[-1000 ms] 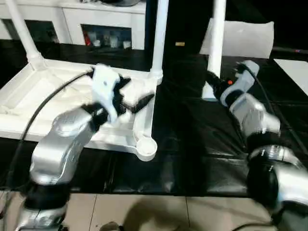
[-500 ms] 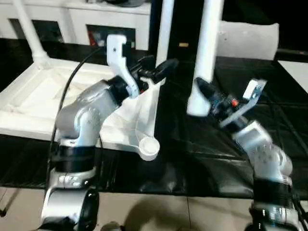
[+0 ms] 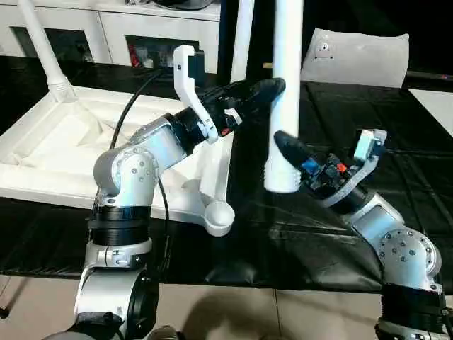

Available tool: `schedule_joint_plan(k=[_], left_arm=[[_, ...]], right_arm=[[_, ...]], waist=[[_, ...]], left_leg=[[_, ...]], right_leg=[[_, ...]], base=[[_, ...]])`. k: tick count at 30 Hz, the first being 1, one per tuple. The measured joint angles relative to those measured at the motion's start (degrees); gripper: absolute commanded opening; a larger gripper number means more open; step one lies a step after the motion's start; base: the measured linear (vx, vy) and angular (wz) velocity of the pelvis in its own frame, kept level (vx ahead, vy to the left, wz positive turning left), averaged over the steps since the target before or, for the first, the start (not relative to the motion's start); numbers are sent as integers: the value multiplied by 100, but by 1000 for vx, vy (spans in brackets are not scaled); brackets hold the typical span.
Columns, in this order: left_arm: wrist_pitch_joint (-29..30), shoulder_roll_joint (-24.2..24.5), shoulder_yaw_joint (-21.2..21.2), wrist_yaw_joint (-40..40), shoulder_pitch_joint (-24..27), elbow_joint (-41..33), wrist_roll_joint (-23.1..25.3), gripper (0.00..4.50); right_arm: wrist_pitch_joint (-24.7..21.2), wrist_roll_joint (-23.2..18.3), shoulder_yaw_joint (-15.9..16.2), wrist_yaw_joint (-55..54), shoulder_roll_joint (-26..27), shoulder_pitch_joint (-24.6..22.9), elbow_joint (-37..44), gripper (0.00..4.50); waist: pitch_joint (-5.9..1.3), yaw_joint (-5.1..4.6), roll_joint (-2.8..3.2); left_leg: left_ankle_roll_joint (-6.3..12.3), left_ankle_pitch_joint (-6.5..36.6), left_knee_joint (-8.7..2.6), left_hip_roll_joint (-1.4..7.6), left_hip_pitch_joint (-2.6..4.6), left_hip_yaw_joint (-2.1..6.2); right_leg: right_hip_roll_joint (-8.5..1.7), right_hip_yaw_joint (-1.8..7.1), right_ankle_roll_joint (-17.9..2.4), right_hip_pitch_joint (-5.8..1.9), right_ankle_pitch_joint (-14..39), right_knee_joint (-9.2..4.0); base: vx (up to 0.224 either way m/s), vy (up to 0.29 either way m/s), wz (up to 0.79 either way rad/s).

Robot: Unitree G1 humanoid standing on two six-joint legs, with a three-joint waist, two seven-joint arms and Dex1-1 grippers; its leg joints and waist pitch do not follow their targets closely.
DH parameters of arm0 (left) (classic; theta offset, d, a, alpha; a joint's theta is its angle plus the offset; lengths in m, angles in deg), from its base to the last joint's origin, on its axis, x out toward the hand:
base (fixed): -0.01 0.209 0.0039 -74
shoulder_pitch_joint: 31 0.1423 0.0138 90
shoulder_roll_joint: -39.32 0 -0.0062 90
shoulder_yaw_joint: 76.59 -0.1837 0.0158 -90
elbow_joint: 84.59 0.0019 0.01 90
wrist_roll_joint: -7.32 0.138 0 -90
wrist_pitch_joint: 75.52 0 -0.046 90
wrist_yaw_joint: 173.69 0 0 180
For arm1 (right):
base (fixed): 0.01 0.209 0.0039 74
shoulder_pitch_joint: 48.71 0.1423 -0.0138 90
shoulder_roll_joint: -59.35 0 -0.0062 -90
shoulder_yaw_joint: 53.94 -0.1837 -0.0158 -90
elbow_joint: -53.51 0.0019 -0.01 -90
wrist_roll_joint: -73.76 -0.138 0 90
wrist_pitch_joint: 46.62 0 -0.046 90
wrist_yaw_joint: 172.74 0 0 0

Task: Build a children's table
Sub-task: Pick table leg

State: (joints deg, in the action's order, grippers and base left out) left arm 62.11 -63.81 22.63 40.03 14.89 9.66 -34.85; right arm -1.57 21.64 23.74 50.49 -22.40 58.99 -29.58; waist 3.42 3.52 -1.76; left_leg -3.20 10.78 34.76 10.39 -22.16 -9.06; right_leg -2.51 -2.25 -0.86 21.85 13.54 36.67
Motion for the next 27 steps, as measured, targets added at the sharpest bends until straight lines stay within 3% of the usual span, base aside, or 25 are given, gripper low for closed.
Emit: schedule_joint_plan(k=[5,9,10,11,19,27], left_arm=[[131,107,-14,123,2,-102,-98,415],[163,139,-74,121,61,-120,-88,415],[163,139,-94,116,80,-121,-86,385],[164,138,-116,111,83,-122,-84,385],[46,-9,11,-380,220,-234,-25,337],[-190,-292,61,-1161,298,-435,278,266]], right_arm=[[15,31,103,-15,-122,-15,10,191],[175,322,276,-56,-159,-14,158,191],[224,394,331,-80,-160,-14,185,191],[266,466,376,-89,-160,-14,191,191],[1313,1810,1126,-586,-168,15,375,191],[1944,2550,1460,-986,-59,14,344,191]], waist=[[0,1,0],[0,-1,0],[0,0,0],[0,-1,0],[0,-14,0],[1,-14,-2]], left_leg=[[26,-19,-15,-1,0,0],[26,-19,-18,-2,0,-1],[25,-20,-18,-2,0,-1],[24,-20,-18,-2,0,-1],[19,-22,-19,-1,2,-1],[19,-22,-19,-3,0,-1]], right_leg=[[0,-2,0,0,0,-12],[1,-2,0,0,0,-16],[0,-1,1,0,-1,-15],[1,-2,1,0,-1,-16],[1,-1,2,0,-4,-14],[0,0,7,-2,-10,-21]], base=[[0,0,0],[0,0,0],[0,0,0],[0,0,0],[0,0,0],[0,0,0]])
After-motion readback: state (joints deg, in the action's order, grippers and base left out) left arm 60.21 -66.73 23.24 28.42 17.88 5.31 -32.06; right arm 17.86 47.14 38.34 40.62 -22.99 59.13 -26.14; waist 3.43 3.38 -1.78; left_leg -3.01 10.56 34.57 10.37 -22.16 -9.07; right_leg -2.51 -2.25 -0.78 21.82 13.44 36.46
